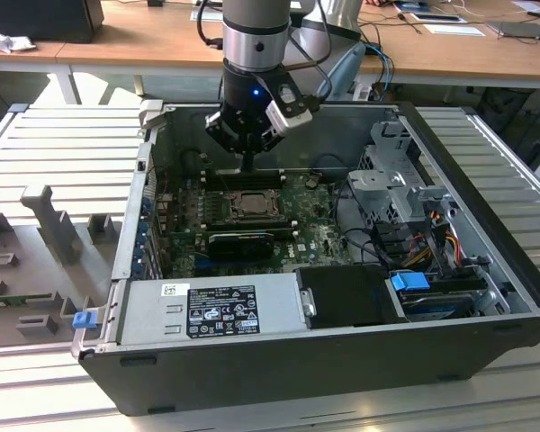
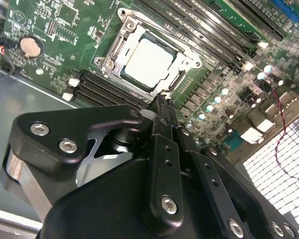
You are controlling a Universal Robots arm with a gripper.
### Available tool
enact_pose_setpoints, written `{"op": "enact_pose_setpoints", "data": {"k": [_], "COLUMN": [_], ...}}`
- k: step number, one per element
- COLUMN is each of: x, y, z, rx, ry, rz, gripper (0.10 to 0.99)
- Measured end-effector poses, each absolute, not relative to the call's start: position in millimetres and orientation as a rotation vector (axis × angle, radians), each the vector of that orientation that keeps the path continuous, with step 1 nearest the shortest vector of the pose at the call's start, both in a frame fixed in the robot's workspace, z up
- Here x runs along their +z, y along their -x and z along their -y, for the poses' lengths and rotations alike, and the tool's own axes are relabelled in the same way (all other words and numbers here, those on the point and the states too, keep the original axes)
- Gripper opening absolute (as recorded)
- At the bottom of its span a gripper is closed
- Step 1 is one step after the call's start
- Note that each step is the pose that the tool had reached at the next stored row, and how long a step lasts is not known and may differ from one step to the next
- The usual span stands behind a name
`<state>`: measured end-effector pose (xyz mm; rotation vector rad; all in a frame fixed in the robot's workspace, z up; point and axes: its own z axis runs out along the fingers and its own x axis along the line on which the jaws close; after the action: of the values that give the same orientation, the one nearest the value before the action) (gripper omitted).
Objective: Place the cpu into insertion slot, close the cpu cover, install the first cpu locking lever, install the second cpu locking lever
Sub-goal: 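Install the first cpu locking lever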
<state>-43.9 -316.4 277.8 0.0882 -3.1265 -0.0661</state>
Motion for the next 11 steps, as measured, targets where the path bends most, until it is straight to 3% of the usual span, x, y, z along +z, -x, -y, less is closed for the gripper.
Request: {"op": "enact_pose_setpoints", "data": {"k": [11], "x": [277.5], "y": [50.4], "z": [316.6], "rx": [-0.066], "ry": [-0.176], "rz": [3.132], "gripper": [0.106]}}
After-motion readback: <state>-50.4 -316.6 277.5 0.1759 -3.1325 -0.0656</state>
